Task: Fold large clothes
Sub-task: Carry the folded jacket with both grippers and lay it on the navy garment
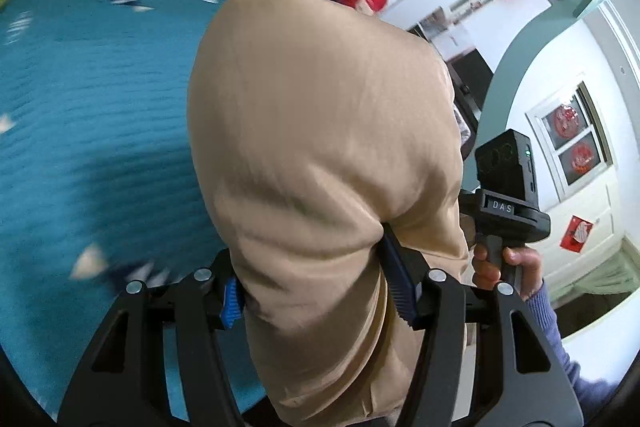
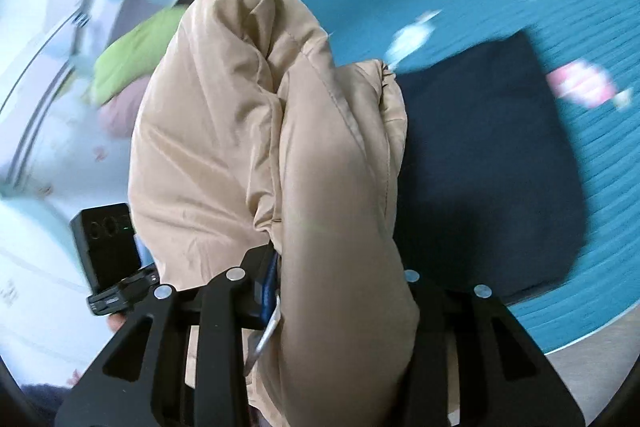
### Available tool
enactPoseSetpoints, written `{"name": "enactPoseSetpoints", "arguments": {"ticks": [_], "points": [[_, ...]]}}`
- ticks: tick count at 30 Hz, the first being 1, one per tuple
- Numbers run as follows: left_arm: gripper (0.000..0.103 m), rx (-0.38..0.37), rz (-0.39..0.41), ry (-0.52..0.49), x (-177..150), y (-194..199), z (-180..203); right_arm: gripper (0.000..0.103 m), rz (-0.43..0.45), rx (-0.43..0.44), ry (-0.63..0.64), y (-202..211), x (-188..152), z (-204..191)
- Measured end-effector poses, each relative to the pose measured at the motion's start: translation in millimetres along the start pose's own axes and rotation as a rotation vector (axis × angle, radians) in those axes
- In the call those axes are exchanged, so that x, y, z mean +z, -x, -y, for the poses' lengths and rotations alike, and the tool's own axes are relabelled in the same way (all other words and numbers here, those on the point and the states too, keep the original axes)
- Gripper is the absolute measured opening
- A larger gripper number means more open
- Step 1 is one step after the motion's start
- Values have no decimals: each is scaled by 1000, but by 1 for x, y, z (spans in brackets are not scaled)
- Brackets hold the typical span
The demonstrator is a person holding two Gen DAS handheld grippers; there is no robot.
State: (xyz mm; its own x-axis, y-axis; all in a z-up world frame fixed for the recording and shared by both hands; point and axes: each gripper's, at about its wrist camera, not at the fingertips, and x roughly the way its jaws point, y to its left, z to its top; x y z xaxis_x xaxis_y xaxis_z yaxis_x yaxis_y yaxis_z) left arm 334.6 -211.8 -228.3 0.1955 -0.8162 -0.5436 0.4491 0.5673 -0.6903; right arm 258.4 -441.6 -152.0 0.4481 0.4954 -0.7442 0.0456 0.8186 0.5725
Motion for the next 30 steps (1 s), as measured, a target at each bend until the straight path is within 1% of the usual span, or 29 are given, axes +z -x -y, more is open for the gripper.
{"name": "enactPoseSetpoints", "arguments": {"ticks": [1, 4, 5, 7, 8, 9, 10, 11, 12, 13, 15, 16, 18, 19, 20, 21, 22, 23, 24, 25, 26, 27, 28, 29, 30], "points": [[58, -12, -11, -4, 13, -23, 9, 34, 16, -31, -16, 9, 11, 13], [58, -10, -44, -7, 33, -64, 22, 35, 43, -98, -50, 23, 34, 48], [58, 11, -57, -19, 39, -80, 25, 35, 49, -118, -65, 25, 39, 61], [59, 41, -82, -16, 46, -106, 26, 37, 58, -171, -82, 17, 48, 83], [59, 71, -102, -13, 50, -121, 21, 38, 60, -194, -93, 8, 51, 89], [60, 122, -122, -10, 51, -135, 16, 39, 58, -236, -95, -4, 54, 101], [65, 194, -146, -10, 51, -148, 11, 43, 51, -274, -99, -16, 47, 111], [77, 253, -154, -16, 48, -154, 3, 47, 40, -325, -104, -28, 47, 119], [82, 274, -146, -20, 45, -156, -1, 55, 44, -366, -97, -38, 46, 125], [88, 285, -138, -22, 43, -157, -3, 67, 58, -393, -89, -43, 44, 127], [89, 287, -129, -17, 43, -151, 3, 77, 106, -493, -64, -40, 41, 127], [89, 284, -117, -17, 42, -144, 7, 77, 123, -519, -43, -29, 34, 132], [89, 273, -42, -41, 42, -117, 17, 78, 156, -583, 17, -18, 30, 124], [89, 265, -22, -51, 43, -111, 21, 79, 181, -628, 46, -4, 26, 118], [89, 257, 12, -60, 43, -100, 27, 79, 210, -652, 65, 6, 22, 112], [89, 236, 31, -74, 41, -91, 34, 79, 229, -669, 76, 12, 21, 112], [89, 219, 39, -90, 43, -88, 40, 79, 262, -731, 91, 26, 23, 116], [89, 199, 47, -118, 37, -84, 49, 79, 290, -758, 107, 33, 19, 110], [89, 165, 43, -141, 29, -84, 59, 79, 315, -732, 139, 41, 9, 97], [89, 139, 33, -157, 21, -84, 67, 76, 325, -691, 167, 44, -4, 86], [89, 121, 16, -181, 11, -88, 74, 71, 323, -661, 190, 43, -12, 78], [89, 148, 5, -211, 2, -95, 81, 57, 304, -619, 214, 37, -21, 72], [89, 182, -14, -240, -4, -106, 87, 45, 291, -593, 221, 34, -28, 64], [89, 200, -35, -248, -9, -114, 87, 37, 268, -559, 221, 26, -33, 58], [89, 223, -67, -236, -16, -125, 83, 21, 235, -545, 214, 19, -38, 57]]}}
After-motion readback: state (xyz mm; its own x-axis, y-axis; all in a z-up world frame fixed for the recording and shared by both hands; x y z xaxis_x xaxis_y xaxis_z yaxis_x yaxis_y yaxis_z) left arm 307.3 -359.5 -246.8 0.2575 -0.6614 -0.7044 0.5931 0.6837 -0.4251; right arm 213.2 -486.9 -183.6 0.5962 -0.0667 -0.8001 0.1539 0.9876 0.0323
